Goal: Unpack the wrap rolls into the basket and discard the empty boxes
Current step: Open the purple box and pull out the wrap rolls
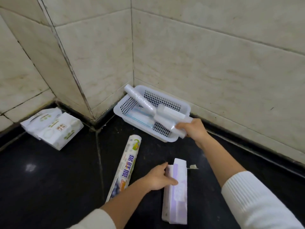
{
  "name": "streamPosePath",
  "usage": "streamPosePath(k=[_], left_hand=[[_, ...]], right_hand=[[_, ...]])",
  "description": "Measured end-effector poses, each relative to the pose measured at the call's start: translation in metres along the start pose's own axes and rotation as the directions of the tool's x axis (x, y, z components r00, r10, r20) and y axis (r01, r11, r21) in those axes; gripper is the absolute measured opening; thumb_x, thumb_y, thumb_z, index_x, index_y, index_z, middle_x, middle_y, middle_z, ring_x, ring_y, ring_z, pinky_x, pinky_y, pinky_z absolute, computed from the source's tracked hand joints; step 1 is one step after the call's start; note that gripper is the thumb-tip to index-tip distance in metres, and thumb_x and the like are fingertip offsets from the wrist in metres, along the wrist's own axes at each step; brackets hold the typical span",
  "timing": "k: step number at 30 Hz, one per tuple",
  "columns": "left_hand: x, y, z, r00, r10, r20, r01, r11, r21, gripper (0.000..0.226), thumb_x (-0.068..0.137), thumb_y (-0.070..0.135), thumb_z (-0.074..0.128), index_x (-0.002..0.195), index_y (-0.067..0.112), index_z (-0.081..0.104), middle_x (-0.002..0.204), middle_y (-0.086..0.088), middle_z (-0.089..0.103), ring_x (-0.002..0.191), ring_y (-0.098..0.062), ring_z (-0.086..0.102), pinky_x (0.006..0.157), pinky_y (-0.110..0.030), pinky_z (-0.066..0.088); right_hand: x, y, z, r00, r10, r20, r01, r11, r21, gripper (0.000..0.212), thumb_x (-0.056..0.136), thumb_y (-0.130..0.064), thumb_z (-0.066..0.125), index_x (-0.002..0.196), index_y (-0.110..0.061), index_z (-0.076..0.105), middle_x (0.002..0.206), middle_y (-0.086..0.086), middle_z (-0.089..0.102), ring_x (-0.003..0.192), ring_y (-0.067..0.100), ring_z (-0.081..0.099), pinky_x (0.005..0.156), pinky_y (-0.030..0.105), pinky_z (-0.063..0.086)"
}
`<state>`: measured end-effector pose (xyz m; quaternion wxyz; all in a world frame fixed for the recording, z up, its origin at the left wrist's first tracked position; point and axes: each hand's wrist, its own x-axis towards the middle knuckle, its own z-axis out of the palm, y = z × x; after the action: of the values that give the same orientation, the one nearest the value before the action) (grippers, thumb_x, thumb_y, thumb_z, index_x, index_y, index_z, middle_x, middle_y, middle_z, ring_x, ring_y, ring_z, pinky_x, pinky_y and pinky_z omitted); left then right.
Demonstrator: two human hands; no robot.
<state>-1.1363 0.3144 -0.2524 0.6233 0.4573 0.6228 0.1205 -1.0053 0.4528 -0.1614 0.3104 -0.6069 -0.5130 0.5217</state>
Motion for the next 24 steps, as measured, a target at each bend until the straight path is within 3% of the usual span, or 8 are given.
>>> streamPosePath(k=[2, 4, 7, 9, 13, 15, 19, 24], left_hand=[[0.004, 0.002, -0.013, 0.995, 0.075, -0.071, -0.067, 0.992, 0.110, 0.094, 0.074, 0.046, 0.075, 0.151, 0.022, 0.027, 0.150, -0.001, 0.043, 0.133, -0.015, 0.046, 0.106, -0.025, 0.037], [0.006, 0.011, -0.036, 0.927, 0.216, -0.307, -0.176, 0.973, 0.152, 0.069, 0.079, 0.040, 0.072, 0.141, 0.020, 0.047, 0.135, -0.005, 0.056, 0.116, -0.014, 0.057, 0.098, -0.025, 0.045], [0.015, 0.026, -0.081, 0.612, 0.448, -0.651, -0.280, 0.893, 0.351, 0.041, 0.087, 0.028, 0.064, 0.126, 0.017, 0.056, 0.123, -0.003, 0.055, 0.110, -0.014, 0.049, 0.098, -0.031, 0.046], [0.024, 0.032, -0.109, 0.516, 0.522, -0.679, -0.239, 0.849, 0.472, 0.043, 0.092, 0.028, 0.058, 0.132, 0.015, 0.050, 0.135, -0.006, 0.046, 0.126, -0.018, 0.038, 0.102, -0.035, 0.043], [0.043, 0.021, -0.140, 0.693, 0.454, -0.560, 0.053, 0.743, 0.667, 0.052, 0.100, 0.039, 0.040, 0.145, 0.013, 0.037, 0.158, -0.015, 0.021, 0.148, -0.030, 0.009, 0.121, -0.045, 0.017], [0.048, 0.013, -0.143, 0.739, 0.419, -0.528, 0.064, 0.736, 0.674, 0.052, 0.102, 0.042, 0.032, 0.147, 0.016, 0.033, 0.162, -0.013, 0.012, 0.150, -0.028, -0.004, 0.121, -0.047, 0.006], [0.052, 0.010, -0.139, 0.728, 0.426, -0.538, 0.017, 0.773, 0.634, 0.052, 0.102, 0.040, 0.031, 0.149, 0.017, 0.030, 0.163, -0.010, 0.009, 0.150, -0.026, -0.010, 0.122, -0.046, 0.005], [0.050, 0.012, -0.139, 0.743, 0.403, -0.534, 0.029, 0.778, 0.628, 0.055, 0.102, 0.041, 0.030, 0.152, 0.018, 0.023, 0.164, -0.008, 0.005, 0.150, -0.025, -0.013, 0.123, -0.044, 0.004]], right_hand=[[0.016, -0.001, 0.008, 1.000, -0.001, 0.031, 0.002, 1.000, -0.029, 0.022, 0.073, -0.005, 0.074, 0.093, -0.013, 0.069, 0.088, 0.001, 0.071, 0.075, 0.011, 0.068, 0.049, 0.020, 0.053], [0.032, -0.003, 0.016, 0.998, 0.011, 0.064, -0.005, 0.996, -0.090, 0.023, 0.076, -0.007, 0.073, 0.098, -0.009, 0.069, 0.096, 0.008, 0.072, 0.083, 0.019, 0.070, 0.064, 0.032, 0.060], [0.054, -0.007, 0.032, 0.991, 0.020, 0.134, 0.008, 0.979, -0.204, 0.031, 0.081, -0.010, 0.071, 0.110, -0.001, 0.065, 0.103, 0.012, 0.070, 0.092, 0.026, 0.068, 0.075, 0.038, 0.057], [0.064, -0.008, 0.045, 0.982, 0.014, 0.186, 0.037, 0.963, -0.268, 0.031, 0.083, -0.008, 0.070, 0.113, -0.004, 0.063, 0.099, 0.008, 0.068, 0.087, 0.021, 0.065, 0.065, 0.028, 0.052], [0.076, 0.000, 0.064, 0.962, 0.033, 0.272, 0.086, 0.905, -0.417, 0.035, 0.081, -0.008, 0.073, 0.113, -0.009, 0.062, 0.093, 0.005, 0.063, 0.084, 0.020, 0.060, 0.066, 0.025, 0.045], [0.081, 0.004, 0.066, 0.956, 0.043, 0.289, 0.111, 0.862, -0.495, 0.036, 0.077, -0.010, 0.078, 0.109, -0.010, 0.064, 0.094, 0.004, 0.062, 0.085, 0.019, 0.059, 0.068, 0.025, 0.044], [0.090, 0.009, 0.061, 0.951, 0.005, 0.311, 0.191, 0.779, -0.598, 0.019, 0.074, -0.022, 0.080, 0.086, -0.020, 0.065, 0.094, 0.000, 0.067, 0.090, 0.020, 0.063, 0.079, 0.030, 0.049], [0.087, 0.016, 0.071, 0.917, -0.053, 0.396, 0.370, 0.487, -0.791, 0.026, 0.092, -0.018, 0.054, 0.110, -0.018, 0.072, 0.107, 0.003, 0.071, 0.090, 0.023, 0.066, 0.079, 0.036, 0.056]])
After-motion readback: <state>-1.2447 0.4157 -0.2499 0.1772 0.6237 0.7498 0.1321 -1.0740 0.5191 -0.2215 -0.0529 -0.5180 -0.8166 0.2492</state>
